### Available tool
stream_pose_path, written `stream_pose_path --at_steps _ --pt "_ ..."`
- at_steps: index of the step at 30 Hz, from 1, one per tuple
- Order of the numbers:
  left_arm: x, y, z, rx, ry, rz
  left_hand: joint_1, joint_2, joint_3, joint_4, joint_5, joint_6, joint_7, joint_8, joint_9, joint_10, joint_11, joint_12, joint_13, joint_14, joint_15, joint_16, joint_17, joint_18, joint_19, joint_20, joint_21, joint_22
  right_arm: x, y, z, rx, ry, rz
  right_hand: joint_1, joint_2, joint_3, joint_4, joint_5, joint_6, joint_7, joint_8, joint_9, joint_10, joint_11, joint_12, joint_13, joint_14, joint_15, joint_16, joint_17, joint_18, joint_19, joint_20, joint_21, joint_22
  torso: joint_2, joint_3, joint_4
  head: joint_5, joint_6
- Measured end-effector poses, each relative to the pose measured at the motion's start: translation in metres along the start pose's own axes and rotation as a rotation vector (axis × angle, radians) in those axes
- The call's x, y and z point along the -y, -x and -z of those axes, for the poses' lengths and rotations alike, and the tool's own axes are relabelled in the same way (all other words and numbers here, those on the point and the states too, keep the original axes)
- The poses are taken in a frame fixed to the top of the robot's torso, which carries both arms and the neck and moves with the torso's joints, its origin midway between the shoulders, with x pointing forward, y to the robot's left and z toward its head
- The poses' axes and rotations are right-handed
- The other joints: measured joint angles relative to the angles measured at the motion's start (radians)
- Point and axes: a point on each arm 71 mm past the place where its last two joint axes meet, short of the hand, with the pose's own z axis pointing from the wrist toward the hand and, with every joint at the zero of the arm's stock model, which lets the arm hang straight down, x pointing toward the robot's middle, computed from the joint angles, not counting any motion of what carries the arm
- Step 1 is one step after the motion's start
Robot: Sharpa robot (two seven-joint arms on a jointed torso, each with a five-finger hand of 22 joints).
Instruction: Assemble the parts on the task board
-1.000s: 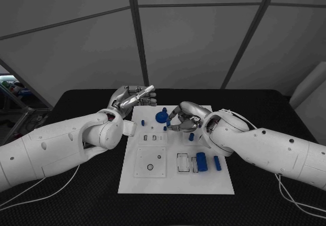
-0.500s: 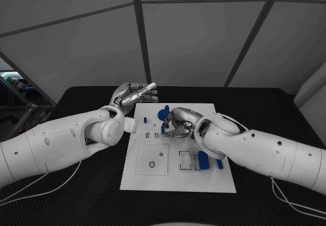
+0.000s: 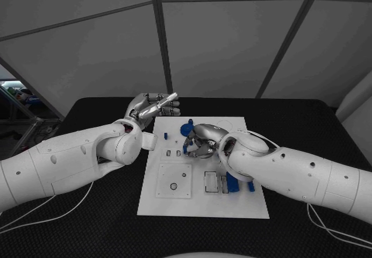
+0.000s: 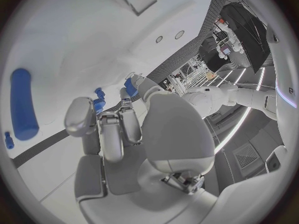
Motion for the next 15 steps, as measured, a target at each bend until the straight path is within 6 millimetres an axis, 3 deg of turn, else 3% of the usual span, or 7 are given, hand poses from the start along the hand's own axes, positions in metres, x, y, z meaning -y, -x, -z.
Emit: stream_pose_path --at_steps 15 --pt "0.0 0.0003 0.0001 0.0 0.0 0.0 0.0 0.0 0.0 0.0 0.0 0.0 0.0 0.0 0.0 0.0 0.0 0.0 0.0 0.0 0.0 0.0 0.0 0.0 0.0 0.0 0.0 0.0 0.0009 -0.007 -0.0041 -0.004 -0.01 0.025 0.0 0.0 0.0 0.0 -0.005 0.003 0.003 -0.006 0.001 0.0 0.0 0.0 0.0 0.0 0.0 0.0 0.0 0.0 0.0 0.0 0.0 0.0 0.0 -0.0005 0.0006 0.003 -0.004"
